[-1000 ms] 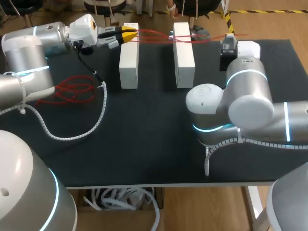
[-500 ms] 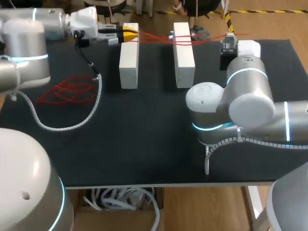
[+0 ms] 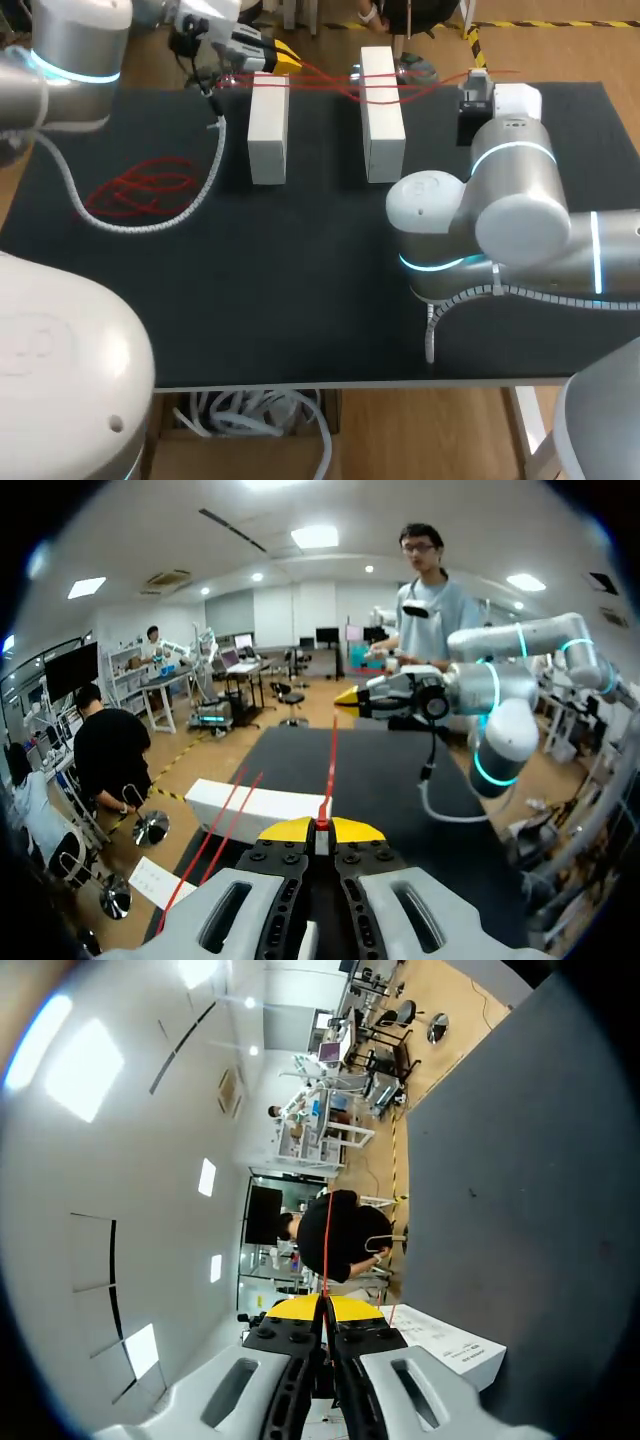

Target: Grab the tape and strap the tape.

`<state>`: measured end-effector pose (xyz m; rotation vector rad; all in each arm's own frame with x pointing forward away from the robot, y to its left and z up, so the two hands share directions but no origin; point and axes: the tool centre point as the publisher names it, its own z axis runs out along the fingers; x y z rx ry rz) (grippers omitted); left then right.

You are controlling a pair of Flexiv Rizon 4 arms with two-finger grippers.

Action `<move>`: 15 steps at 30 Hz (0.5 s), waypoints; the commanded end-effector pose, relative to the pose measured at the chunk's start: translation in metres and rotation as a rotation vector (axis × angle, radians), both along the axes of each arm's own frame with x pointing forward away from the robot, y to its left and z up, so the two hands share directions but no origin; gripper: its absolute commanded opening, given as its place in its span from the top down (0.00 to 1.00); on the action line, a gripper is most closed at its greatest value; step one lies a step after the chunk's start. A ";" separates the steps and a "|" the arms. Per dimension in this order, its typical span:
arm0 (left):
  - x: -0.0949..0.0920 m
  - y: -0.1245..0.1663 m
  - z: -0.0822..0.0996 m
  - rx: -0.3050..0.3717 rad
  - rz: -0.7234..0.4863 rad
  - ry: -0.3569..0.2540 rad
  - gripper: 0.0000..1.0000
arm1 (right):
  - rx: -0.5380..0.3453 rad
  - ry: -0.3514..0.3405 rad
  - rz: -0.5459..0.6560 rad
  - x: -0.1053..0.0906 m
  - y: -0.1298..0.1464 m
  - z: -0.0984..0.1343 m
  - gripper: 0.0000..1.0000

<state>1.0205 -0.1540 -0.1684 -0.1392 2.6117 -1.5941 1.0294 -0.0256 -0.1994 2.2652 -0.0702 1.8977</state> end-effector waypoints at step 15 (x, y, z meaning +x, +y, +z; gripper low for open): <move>0.005 -0.003 0.007 0.592 -0.022 0.069 1.00 | 0.000 0.006 0.003 0.000 -0.001 0.003 1.00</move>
